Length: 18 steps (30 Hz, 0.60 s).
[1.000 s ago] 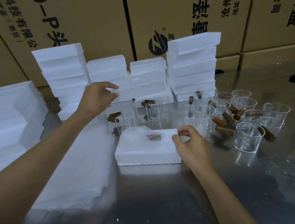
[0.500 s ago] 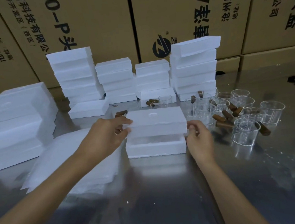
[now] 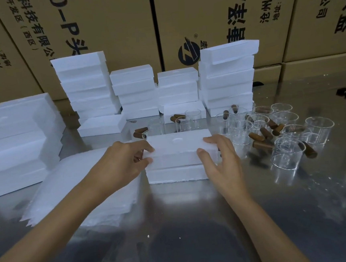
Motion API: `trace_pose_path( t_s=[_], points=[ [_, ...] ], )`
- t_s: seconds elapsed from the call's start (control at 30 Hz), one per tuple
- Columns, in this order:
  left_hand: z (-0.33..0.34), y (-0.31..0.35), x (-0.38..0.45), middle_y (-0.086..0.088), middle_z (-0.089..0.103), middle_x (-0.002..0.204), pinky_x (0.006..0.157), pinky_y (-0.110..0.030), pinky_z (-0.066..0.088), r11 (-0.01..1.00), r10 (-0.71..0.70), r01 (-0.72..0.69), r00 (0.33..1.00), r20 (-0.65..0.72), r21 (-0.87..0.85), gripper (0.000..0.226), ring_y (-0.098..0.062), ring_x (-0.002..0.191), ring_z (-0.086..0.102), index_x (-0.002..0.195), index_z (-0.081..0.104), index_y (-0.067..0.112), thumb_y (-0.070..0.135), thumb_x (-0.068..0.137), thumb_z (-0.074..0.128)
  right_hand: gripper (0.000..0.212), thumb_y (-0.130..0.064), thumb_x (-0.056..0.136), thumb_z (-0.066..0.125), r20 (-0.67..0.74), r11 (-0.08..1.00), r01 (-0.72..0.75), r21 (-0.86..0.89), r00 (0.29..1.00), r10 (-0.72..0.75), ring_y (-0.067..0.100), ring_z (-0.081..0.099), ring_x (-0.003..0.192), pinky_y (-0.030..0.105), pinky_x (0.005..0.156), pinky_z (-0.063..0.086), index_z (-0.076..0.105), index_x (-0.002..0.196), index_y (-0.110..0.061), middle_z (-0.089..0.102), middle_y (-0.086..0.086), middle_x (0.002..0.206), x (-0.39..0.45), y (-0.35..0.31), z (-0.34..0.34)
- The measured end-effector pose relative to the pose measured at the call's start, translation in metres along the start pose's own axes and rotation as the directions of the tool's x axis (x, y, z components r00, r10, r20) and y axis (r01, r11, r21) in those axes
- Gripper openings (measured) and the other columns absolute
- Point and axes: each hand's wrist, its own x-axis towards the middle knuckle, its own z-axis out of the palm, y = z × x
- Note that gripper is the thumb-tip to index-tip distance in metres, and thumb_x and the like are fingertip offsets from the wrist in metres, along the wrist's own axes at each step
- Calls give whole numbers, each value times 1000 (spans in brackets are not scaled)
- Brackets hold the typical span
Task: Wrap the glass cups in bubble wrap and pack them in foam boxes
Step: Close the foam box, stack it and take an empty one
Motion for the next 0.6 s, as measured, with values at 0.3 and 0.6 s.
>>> trace_pose_path(
  t_s=[0.3,0.6],
  points=[
    [9,-4,1,18,69,92,61,-8,44,979,-63,96,981,181,-181,26,4,72,64,101,47,46,31,93,66,20,-39,92,65,42,982,-182,54,983,180,-7,52,105,24,87,43,58,110,-36,61,-20,116,-8,-5,3],
    [23,14,9,-2,54,97,63,-30,51,976,-189,206,961,201,-66,57,-17,71,58,110,30,40,28,78,75,75,-22,79,73,240,978,-164,-129,952,192,15,54,98,28,83,41,29,129,-58,53,-13,126,-15,0,-3]
  ],
)
